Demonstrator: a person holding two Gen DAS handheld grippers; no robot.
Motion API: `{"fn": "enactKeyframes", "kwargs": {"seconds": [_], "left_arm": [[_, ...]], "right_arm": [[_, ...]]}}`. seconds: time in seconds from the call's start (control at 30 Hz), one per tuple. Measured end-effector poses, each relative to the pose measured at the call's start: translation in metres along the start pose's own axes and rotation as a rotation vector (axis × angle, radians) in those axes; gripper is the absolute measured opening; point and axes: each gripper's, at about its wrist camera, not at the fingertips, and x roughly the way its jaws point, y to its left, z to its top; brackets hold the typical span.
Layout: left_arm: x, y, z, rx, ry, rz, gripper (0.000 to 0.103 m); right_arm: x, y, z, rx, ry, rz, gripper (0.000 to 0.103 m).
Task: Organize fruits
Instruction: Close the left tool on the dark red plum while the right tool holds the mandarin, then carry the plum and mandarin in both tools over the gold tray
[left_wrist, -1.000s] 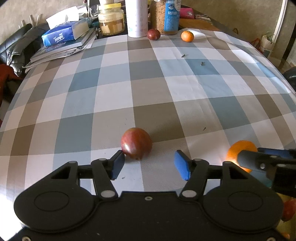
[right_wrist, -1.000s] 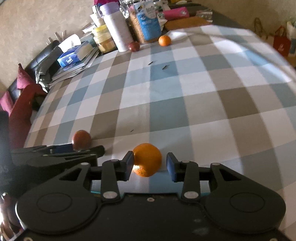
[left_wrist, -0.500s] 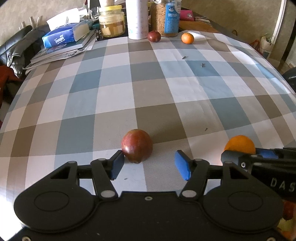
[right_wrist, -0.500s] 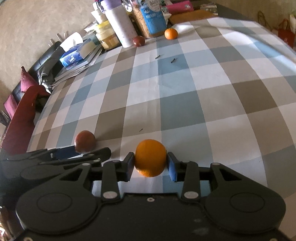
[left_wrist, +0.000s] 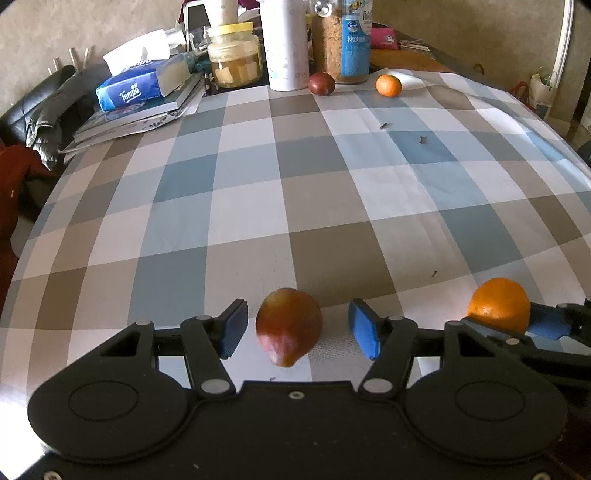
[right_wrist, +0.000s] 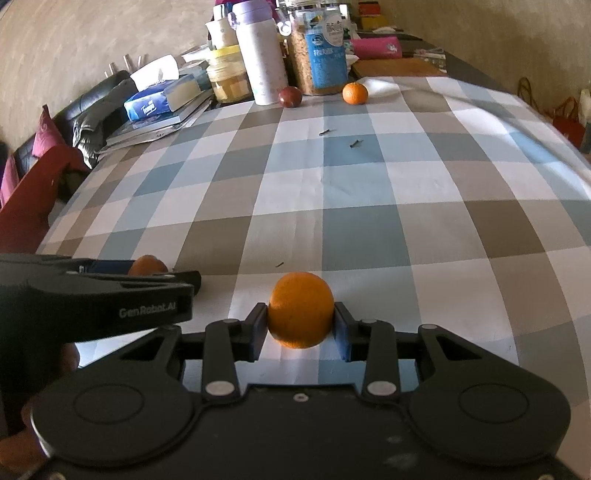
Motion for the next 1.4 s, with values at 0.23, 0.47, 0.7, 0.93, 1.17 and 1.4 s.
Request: {"fn": "enactKeyframes", "kwargs": {"seconds": [0.23, 0.47, 0.7, 0.93, 1.17, 1.4], "left_arm": [[0.0, 0.007, -0.004, -0.063, -0.011, -0.024, 0.067], [-0.001, 0.006, -0.008, -0.077, -0.035, -0.018, 0.066], [-0.001, 0.007, -0.01, -0.085, -0.048, -0.021, 0.062], [-0.003, 0.008, -0.01, -0.093, -0.059, -0.013, 0.057], [-0.004, 0.011, -0.012, -0.117, -0.073, 0.002, 0.048], [-0.004, 0.013, -0.013, -0.125, -0.076, 0.007, 0.045]], "right_arm": [[0.002, 0.005, 0.0, -0.054, -0.009, -0.014, 0.039], [0.003, 0.007, -0.001, -0.085, -0.014, -0.019, 0.038], [0.002, 0.008, -0.002, -0.092, -0.017, -0.021, 0.037], [0.003, 0.01, -0.002, -0.112, -0.022, -0.033, 0.037], [0.002, 0.013, -0.005, -0.141, -0.03, -0.044, 0.037], [0.001, 0.013, -0.005, -0.144, -0.033, -0.044, 0.037]]}}
